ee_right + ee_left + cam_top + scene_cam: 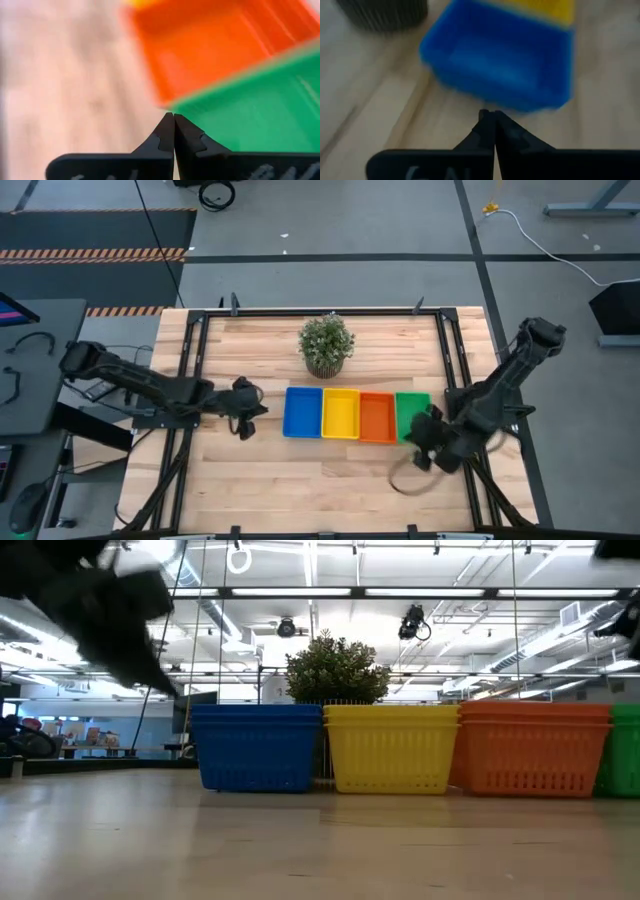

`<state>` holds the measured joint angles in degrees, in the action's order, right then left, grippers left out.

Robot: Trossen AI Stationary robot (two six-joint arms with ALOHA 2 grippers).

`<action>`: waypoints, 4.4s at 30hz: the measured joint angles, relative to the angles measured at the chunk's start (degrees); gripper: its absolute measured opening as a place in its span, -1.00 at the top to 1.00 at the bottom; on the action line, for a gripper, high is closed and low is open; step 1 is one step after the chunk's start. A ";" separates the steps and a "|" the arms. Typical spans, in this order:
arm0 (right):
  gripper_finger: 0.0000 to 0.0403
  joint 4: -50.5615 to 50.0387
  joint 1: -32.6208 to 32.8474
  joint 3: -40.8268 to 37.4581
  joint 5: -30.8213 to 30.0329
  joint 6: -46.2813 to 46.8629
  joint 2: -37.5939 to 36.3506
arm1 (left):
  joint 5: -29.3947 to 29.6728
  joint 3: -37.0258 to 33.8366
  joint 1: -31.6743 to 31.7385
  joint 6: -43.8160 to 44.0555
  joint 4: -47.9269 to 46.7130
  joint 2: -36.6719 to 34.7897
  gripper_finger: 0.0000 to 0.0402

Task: Stack baskets by color
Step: Return to Home Position

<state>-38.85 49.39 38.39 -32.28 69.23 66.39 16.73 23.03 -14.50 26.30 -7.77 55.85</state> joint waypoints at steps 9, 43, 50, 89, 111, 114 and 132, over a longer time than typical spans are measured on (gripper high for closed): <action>0.99 11.31 2.50 -5.13 -14.22 -21.19 -10.14 | 15.01 0.00 -8.18 -1.27 15.75 -1.98 0.96; 1.00 48.88 -31.60 -37.78 20.94 -51.97 -57.09 | -11.82 -7.85 23.29 -16.12 5.05 -39.30 0.98; 1.00 48.47 -31.59 -37.66 17.56 -56.45 -60.52 | -11.87 -20.66 18.65 -14.61 12.51 -51.38 0.97; 0.99 46.89 -45.97 -37.66 15.53 -62.10 -63.10 | -15.30 -18.75 14.95 -8.91 3.16 -55.53 0.93; 0.93 40.56 -53.97 -37.99 31.97 -59.96 -61.73 | -15.30 -18.73 14.96 -8.89 3.26 -55.49 0.91; 0.93 40.57 -53.97 -37.99 31.97 -59.90 -61.73 | -15.30 -18.73 14.95 -8.89 3.26 -55.49 0.89; 0.93 41.52 -53.97 -38.01 31.92 -59.93 -66.16 | -14.39 -22.53 13.51 -8.90 10.27 -55.77 0.89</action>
<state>2.67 -4.58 0.38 -0.36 9.30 0.23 2.34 0.50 -0.99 17.40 2.49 0.08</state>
